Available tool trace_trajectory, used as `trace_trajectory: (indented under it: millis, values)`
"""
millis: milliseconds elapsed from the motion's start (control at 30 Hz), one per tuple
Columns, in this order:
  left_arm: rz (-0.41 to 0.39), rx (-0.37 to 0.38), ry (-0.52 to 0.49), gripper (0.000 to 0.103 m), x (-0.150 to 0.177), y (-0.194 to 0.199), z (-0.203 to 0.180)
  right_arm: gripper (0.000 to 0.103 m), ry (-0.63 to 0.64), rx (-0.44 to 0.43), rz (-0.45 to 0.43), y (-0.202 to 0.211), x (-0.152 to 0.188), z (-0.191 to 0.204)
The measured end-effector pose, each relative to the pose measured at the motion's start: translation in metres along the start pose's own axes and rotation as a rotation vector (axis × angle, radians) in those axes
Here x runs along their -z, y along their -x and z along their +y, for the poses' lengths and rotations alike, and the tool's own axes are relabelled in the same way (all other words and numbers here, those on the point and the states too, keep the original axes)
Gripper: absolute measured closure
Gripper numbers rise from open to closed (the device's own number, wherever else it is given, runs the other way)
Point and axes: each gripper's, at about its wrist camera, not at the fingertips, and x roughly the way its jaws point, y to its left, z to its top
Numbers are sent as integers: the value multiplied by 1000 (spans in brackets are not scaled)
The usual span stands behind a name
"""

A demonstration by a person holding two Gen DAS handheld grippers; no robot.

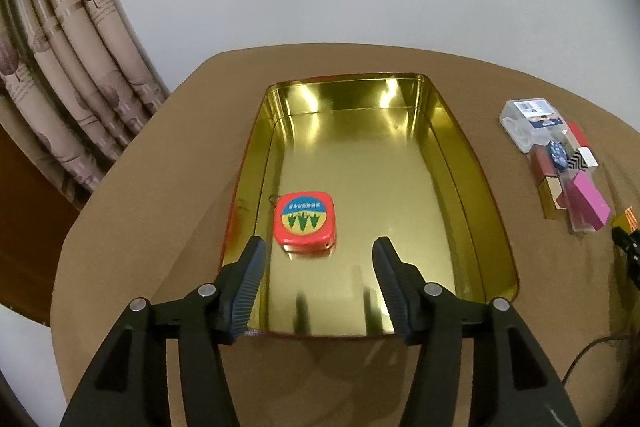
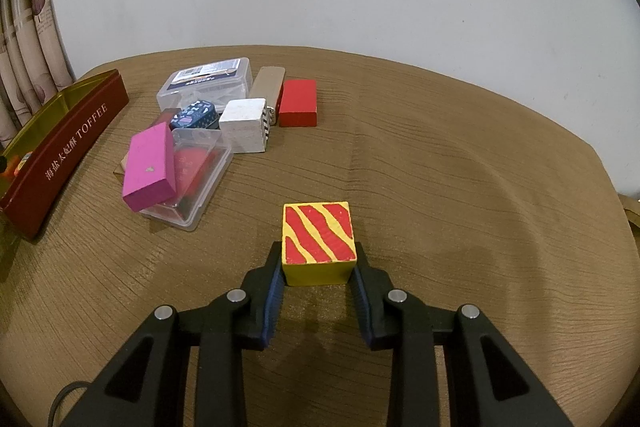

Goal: Organize rigid objects
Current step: 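Carry the red tape measure into the tin and open the left tool, then lower the striped cube into the tin and open the right tool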

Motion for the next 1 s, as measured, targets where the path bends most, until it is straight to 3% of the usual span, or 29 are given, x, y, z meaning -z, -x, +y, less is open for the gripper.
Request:
trace_trajectory:
  millis: [233,400,733,1000]
  values:
    - [-6,30,-12,40,-3,-1,-1,73,9,47,8,-2,-4,9]
    - [3,55,45,33,-3,-4,10,73,-13,67,5,4,-7,16]
    - [-13,33,65,28,-4,-5,20,73,43,13,-56,34,-29,52]
    - [-9,21,104,26,-7,-7,29,73,124,-77,-96,50,-49,103]
